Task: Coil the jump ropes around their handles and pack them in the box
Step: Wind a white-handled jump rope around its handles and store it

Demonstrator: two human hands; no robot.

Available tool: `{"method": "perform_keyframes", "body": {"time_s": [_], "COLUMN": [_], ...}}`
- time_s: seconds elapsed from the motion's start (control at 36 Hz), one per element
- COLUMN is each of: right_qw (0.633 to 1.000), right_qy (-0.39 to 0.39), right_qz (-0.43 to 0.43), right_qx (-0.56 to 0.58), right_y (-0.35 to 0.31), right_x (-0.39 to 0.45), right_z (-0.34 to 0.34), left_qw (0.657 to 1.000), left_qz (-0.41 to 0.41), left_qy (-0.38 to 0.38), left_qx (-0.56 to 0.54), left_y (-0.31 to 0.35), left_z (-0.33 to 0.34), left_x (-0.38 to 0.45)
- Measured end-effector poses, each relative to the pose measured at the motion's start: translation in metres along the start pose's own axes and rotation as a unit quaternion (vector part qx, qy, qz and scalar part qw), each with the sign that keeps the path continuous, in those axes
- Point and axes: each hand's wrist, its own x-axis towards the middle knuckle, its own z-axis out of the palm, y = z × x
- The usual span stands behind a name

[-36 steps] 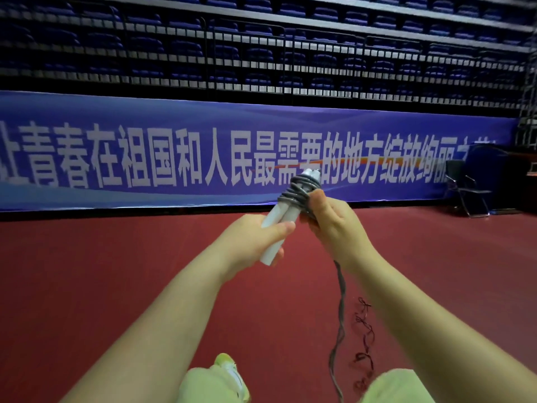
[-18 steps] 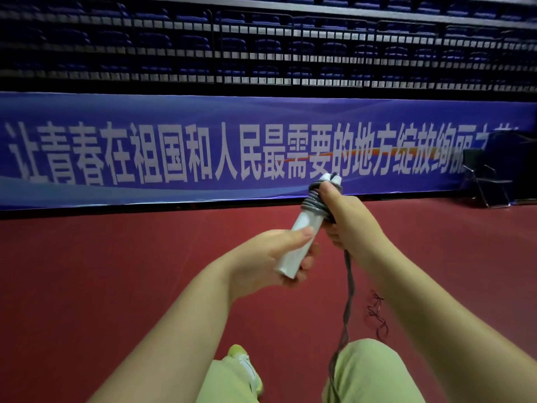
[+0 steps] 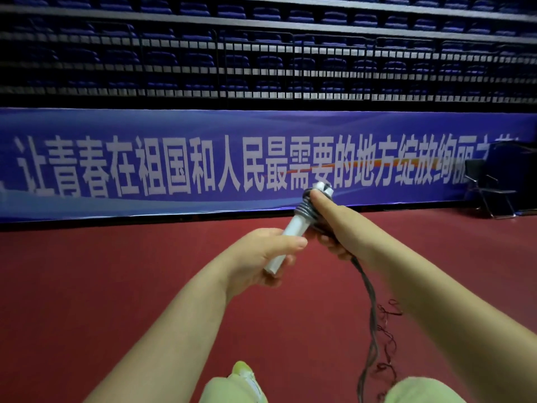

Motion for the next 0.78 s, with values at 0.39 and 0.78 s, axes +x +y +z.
{"method": "perform_keyframes", "body": {"time_s": [0.39, 0.78], "right_qw": [0.996, 0.958], "right_qy": [0.018, -0.024], "right_qz": [0.016, -0.097], "right_qx": [0.086, 0.27], "right_y": [0.022, 0.007], "right_x": [-0.002, -0.011], "right_z": [0.016, 0.004], "left_qw": [0.908, 0.91], "left_qz": [0.002, -0.029], "left_qy": [0.144, -0.256], "left_qx": [0.394, -0.325], "left_y": [0.004, -0.013], "left_z": [0.017, 0.033], "left_x": [0.0, 0.0]}}
